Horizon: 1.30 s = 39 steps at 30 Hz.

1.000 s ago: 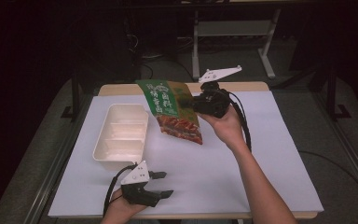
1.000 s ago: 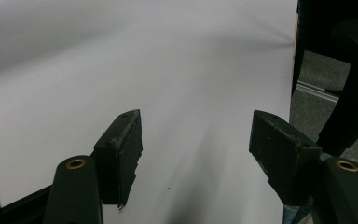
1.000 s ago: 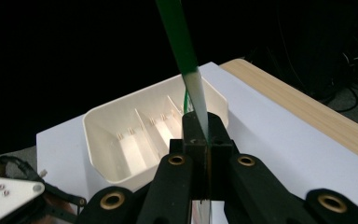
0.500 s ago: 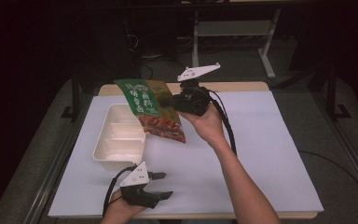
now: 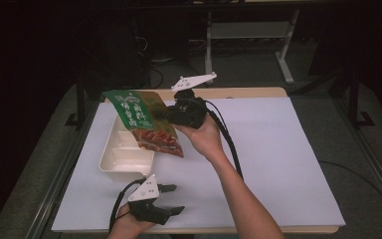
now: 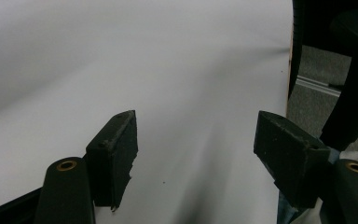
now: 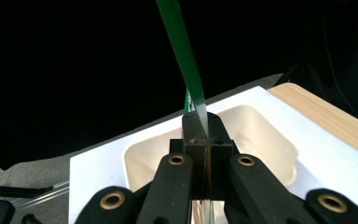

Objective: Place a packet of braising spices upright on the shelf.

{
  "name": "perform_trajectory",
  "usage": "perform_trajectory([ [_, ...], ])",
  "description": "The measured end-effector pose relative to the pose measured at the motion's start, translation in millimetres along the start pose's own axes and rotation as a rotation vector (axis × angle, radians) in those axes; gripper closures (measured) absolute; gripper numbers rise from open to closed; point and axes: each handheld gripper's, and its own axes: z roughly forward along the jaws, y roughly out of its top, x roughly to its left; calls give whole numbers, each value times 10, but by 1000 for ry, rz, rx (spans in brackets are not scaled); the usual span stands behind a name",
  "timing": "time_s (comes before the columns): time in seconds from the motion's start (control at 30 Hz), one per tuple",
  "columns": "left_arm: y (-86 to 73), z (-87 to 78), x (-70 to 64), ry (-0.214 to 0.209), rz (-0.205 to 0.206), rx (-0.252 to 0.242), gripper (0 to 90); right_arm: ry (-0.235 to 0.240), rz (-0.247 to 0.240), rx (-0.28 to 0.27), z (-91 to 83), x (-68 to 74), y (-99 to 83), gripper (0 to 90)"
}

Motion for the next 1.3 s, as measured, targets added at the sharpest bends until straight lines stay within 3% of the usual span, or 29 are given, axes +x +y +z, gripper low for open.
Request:
perform_trajectory([
  [0.2, -29, -41, 20, 2, 8, 11, 294, 26, 2, 2, 194, 62, 13, 895],
  [0.37, -49, -52, 33, -2, -11, 4, 292, 52, 17, -7, 416, 85, 2, 894],
  [0.53, -54, -38, 29, 1, 3, 10, 285, 71, 21, -6, 591, 124, -14, 894],
  [0.9, -77, 0, 15, -11, 9, 22, 285, 106, 51, -5, 890, 121, -116, 895],
  [1.03, -74, -8, 16, -12, 11, 18, 285, 98, 79, 9, 1001, 91, -222, 894],
  [1.3, -67, 32, -9, -23, 25, 32, 283, 69, 112, -1, 1062, -10, -330, 894],
])
